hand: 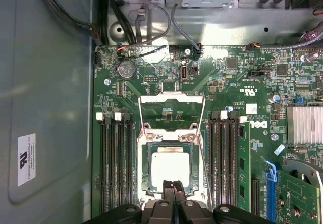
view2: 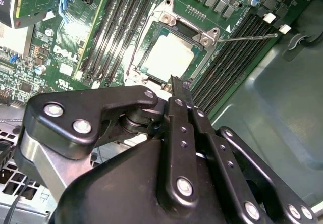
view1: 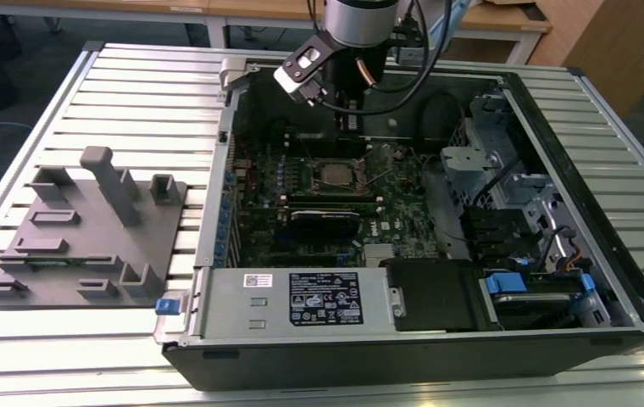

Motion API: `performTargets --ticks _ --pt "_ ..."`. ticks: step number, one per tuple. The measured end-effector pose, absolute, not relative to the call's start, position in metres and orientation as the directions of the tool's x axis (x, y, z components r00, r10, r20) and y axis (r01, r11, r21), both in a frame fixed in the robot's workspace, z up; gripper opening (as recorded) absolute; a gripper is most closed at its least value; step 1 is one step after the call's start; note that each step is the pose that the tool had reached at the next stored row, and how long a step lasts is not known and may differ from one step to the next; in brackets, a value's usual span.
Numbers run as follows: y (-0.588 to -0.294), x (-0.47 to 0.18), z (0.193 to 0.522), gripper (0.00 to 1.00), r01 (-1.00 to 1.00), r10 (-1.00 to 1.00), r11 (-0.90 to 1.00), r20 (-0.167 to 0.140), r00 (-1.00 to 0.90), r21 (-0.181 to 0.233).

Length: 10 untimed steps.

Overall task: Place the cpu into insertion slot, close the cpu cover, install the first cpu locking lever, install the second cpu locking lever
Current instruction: 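Close the cpu cover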

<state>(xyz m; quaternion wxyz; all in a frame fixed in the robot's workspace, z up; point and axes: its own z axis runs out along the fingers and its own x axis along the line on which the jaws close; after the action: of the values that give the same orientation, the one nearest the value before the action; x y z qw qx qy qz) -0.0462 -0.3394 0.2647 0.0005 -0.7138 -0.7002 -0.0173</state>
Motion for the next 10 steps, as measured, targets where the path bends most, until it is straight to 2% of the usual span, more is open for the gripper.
performTargets --ticks 10 --pt "-0.3393 -0.0424 0.2647 0.1 1.0 1.0 -0.019 0.025 0.019 0.024"
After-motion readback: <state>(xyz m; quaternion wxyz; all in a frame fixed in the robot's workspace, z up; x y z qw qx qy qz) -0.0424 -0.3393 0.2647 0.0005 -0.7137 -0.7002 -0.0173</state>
